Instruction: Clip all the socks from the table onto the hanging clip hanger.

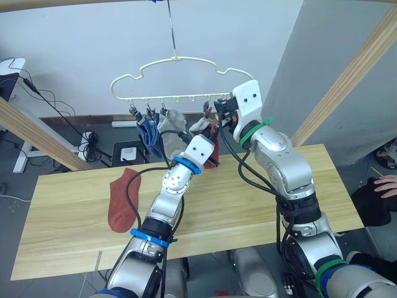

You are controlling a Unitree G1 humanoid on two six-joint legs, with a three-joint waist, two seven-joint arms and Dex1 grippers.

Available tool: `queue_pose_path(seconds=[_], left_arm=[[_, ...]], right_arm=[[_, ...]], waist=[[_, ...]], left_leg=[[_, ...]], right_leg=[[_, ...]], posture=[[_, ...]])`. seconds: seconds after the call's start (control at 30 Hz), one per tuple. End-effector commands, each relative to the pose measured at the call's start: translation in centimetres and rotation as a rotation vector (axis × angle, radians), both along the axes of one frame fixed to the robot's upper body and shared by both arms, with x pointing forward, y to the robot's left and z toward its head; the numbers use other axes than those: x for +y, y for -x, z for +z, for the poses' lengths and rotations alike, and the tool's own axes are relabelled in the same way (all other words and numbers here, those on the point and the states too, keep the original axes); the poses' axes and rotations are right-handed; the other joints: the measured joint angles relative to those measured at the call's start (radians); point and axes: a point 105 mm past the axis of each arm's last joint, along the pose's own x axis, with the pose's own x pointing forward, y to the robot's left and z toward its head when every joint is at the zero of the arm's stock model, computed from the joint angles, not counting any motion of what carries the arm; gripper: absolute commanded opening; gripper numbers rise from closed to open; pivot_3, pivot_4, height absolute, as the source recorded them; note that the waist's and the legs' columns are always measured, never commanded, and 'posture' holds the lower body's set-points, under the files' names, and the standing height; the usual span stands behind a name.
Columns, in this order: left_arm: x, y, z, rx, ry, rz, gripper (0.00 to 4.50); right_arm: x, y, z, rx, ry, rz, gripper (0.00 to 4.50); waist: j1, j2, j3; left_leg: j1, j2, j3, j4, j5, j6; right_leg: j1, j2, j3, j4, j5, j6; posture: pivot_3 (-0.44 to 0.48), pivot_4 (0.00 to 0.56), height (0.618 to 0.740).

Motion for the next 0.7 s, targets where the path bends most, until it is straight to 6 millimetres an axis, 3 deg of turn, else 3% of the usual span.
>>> queue_pose_path(seconds=[0.03, 0.5, 0.7], left_arm=[[-0.21, 0.59, 1.55, -0.050, 0.056, -0.018, 0.01], [-0.66, 0.65, 2.20, -0.064, 0.066, -0.038, 0.01], [-0.70, 0.44, 2.43, -0.067, 0.064, -0.038, 0.00]], right_arm=[[-0.07, 0.66, 1.50, -0.054, -0.031, 0.004, 0.00], [0.21, 0.80, 1.06, -0.016, -0.051, 0.022, 0.00], [0.30, 1.03, 1.01, 0.011, -0.083, 0.035, 1.99]], waist=[[0.000, 0.000, 0.000], [0.000, 0.000, 0.000], [0.000, 0.000, 0.000]], left_leg=[[0.000, 0.000, 0.000, 0.000, 0.000, 0.000], [0.000, 0.000, 0.000, 0.000, 0.000, 0.000], [0.000, 0.000, 0.000, 0.000, 0.000, 0.000]], right_leg=[[0.000, 0.000, 0.000, 0.000, 0.000, 0.000], [0.000, 0.000, 0.000, 0.000, 0.000, 0.000], [0.000, 0.000, 0.000, 0.000, 0.000, 0.000]], posture=[[-0.250, 0.298, 0.740], [-0.246, 0.298, 0.740], [-0.246, 0.298, 0.740]])
